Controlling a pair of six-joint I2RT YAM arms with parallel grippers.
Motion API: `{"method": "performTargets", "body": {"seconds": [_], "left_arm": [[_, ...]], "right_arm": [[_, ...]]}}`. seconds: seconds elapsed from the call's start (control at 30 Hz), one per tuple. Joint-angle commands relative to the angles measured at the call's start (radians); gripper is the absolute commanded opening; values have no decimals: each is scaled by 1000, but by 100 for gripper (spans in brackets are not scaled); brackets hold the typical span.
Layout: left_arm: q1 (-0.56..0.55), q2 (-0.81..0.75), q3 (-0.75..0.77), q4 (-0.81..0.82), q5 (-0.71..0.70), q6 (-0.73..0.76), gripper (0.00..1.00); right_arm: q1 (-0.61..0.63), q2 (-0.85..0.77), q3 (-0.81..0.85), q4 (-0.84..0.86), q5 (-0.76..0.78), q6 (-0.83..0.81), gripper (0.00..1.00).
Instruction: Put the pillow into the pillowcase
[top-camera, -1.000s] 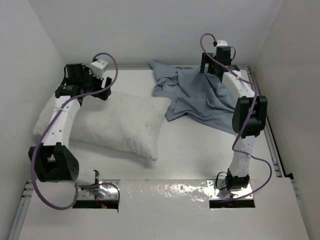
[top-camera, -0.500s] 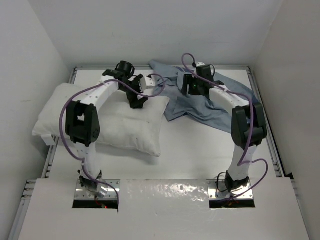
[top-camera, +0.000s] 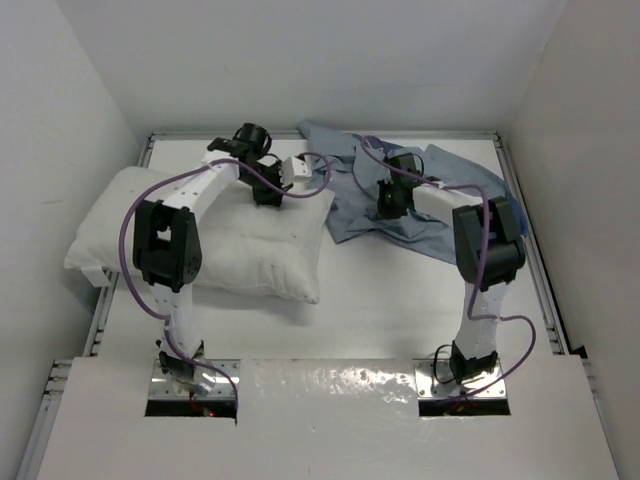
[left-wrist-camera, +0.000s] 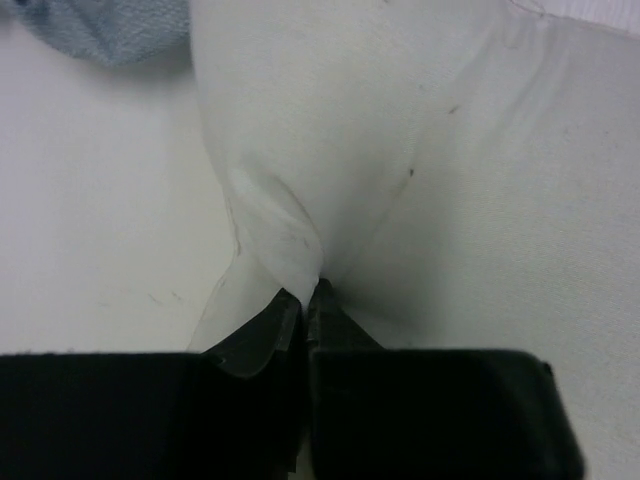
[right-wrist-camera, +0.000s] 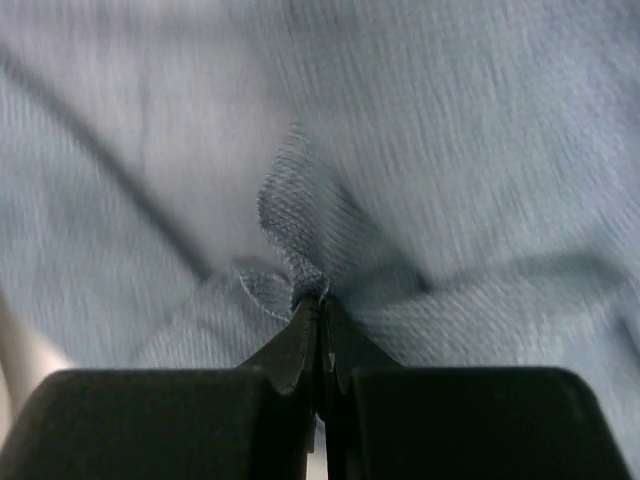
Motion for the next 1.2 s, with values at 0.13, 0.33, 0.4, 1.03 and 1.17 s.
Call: {"method": "performTargets", "body": {"seconds": [0.13, 0.33, 0.4, 1.03, 1.17], "left_arm": [[5, -83, 226, -34, 28, -115, 0], [-15, -139, 252, -3, 116, -107, 0], [-28, -139, 243, 17, 131, -106, 0], [-22, -98, 152, 299, 74, -239, 0], [-22, -94, 152, 291, 65, -242, 0]], "right_arm": [[7, -397, -265, -137, -102, -207, 0], [5, -579, -371, -274, -143, -276, 4], [4, -643, -379, -283, -128, -291, 15], [15, -6, 210, 113, -58, 0, 54], [56, 96, 276, 117, -7, 0, 58]]}}
